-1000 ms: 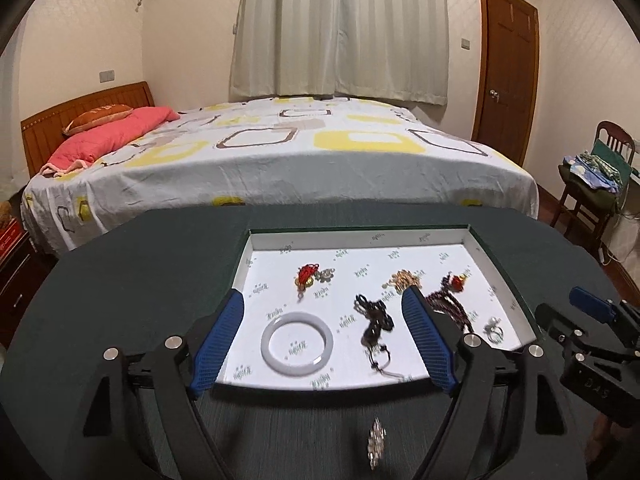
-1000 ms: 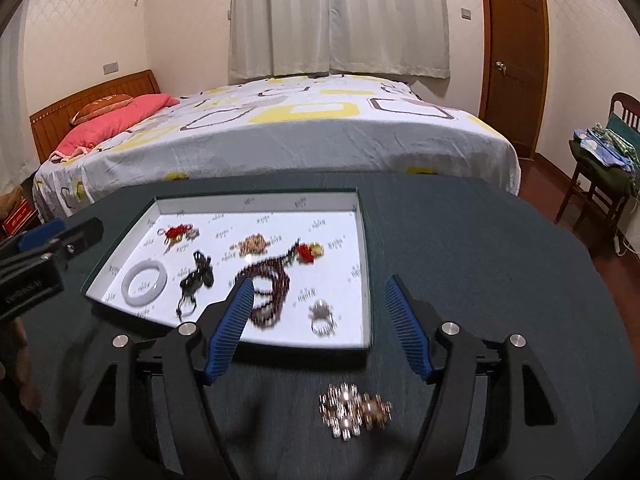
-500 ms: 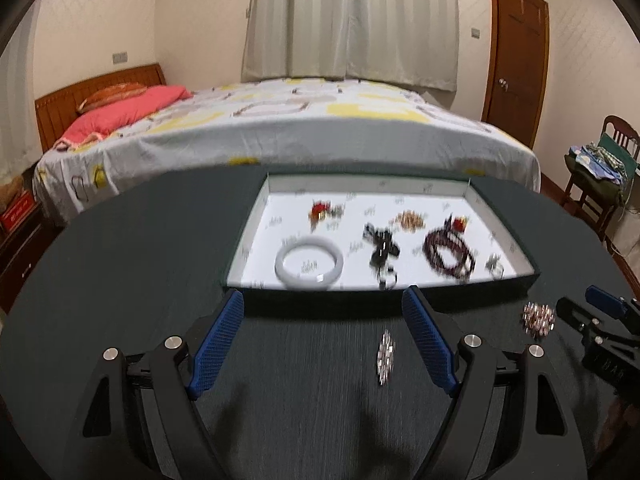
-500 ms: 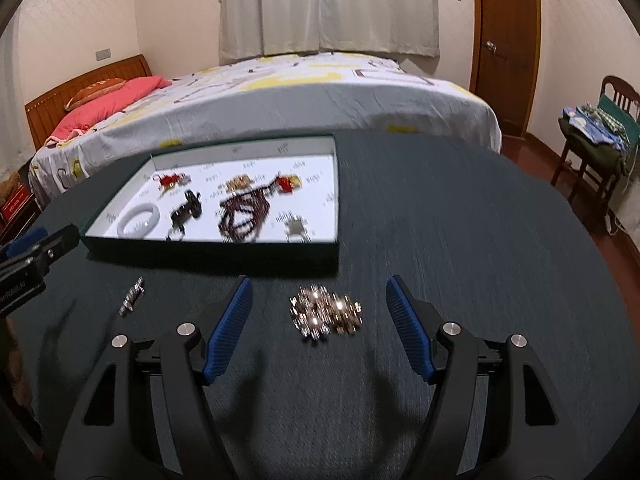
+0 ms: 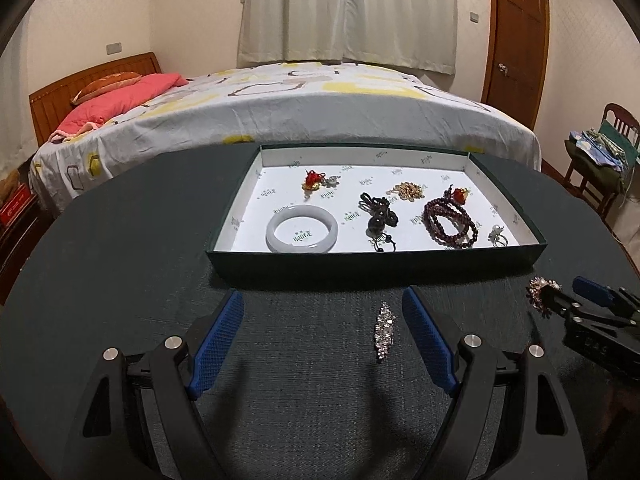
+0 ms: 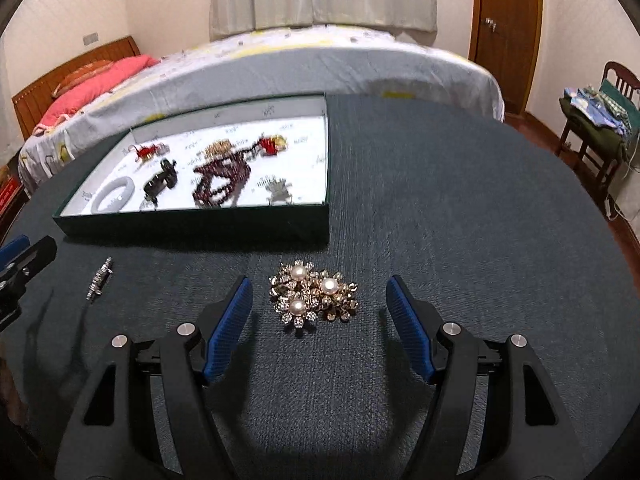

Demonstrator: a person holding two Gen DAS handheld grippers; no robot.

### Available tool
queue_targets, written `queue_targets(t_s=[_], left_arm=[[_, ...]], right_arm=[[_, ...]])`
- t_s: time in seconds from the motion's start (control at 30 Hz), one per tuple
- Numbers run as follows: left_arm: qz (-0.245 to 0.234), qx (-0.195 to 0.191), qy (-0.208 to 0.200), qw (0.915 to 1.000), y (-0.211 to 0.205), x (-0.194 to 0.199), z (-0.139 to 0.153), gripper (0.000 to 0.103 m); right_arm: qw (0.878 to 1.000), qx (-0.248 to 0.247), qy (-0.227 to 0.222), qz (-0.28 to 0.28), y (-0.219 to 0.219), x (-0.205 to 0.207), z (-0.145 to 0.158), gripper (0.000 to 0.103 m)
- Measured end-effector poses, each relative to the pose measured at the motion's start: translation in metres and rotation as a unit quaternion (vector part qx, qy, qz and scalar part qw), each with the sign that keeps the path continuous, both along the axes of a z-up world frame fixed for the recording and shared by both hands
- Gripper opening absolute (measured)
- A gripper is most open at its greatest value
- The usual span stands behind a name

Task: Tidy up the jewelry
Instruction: 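Close the right tool on the large gold pearl cluster brooch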

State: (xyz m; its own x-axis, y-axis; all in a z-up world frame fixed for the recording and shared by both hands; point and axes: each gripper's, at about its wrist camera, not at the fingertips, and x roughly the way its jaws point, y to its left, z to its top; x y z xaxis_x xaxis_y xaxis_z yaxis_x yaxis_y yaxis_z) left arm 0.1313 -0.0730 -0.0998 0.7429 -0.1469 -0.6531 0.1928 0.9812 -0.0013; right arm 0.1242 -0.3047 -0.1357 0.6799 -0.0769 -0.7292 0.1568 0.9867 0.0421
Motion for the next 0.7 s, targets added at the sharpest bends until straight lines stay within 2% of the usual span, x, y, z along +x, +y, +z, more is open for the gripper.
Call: queue_targets(t_s=[0.23, 0.27, 0.37, 0.7], left_arm=[[-0.003, 0.0, 0.005, 1.0, -0.002, 0.003, -0.003, 0.079], [-0.004, 0.0, 0.005, 1.0, -0.002, 0.003, -0.003, 0.079], [-0.007, 0.001, 0.008, 0.9999, -0.003, 0.003, -0.004, 0.079], [-0.023, 0.0, 0.013, 0.9997, -0.01, 0.001, -0.009, 0.079]], right_arm=[[1.0, -0.001, 0.026, 0.001, 0.0, 0.011, -0.007, 0.066], [1.0, -0.001, 0.031, 0.003, 0.001, 0.012, -0.008, 0.059], [0.999, -0.01, 0.036, 0.006, 0.004, 0.011, -0.009, 0.047], [1.0, -0.005, 0.026, 0.01, 0.006, 0.001, -0.006, 0.043]])
